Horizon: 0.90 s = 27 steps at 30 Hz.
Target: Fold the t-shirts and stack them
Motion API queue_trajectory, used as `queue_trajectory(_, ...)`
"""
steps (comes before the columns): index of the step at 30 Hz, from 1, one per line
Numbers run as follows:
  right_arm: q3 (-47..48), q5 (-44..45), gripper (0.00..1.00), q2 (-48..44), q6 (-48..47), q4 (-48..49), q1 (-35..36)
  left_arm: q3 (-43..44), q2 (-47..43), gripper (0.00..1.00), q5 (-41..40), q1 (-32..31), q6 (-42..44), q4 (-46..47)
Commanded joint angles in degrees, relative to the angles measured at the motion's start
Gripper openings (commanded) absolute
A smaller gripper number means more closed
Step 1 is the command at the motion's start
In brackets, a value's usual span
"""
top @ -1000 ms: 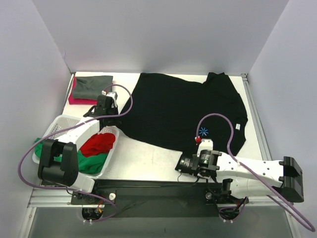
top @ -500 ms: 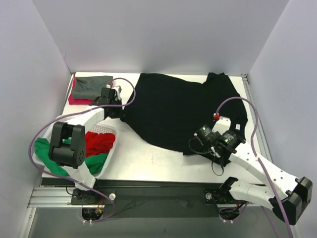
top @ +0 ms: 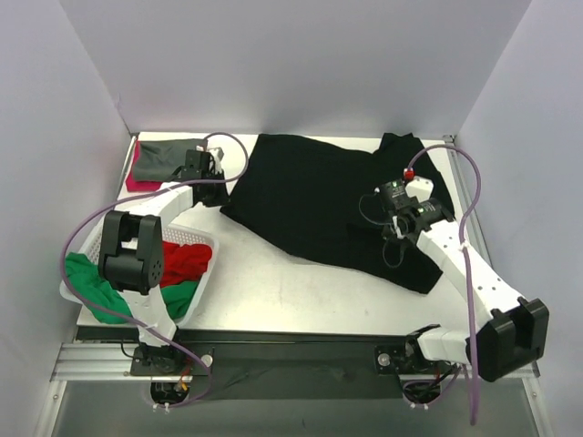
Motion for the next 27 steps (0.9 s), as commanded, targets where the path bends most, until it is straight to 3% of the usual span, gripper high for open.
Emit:
queue_trajectory(1, 4.63, -0.35, 0.00, 3.93, -4.85, 0.36, -3.48, 4.61, 1.62, 0.00, 1.90, 0.59, 0.45, 0.23)
queue_trajectory(18, 26.34, -3.96, 0.00, 26.25, -14.00, 0.54, -14.83, 19.99, 11.90, 0.00, 5.86, 2.53, -0.43, -2.49)
queue_trajectory(27, 34.16, -3.87, 0.00, 32.85, -15.94, -1.04, -18.08, 28.69, 17.44, 0.00, 7.00, 3.32, -0.87, -5.04)
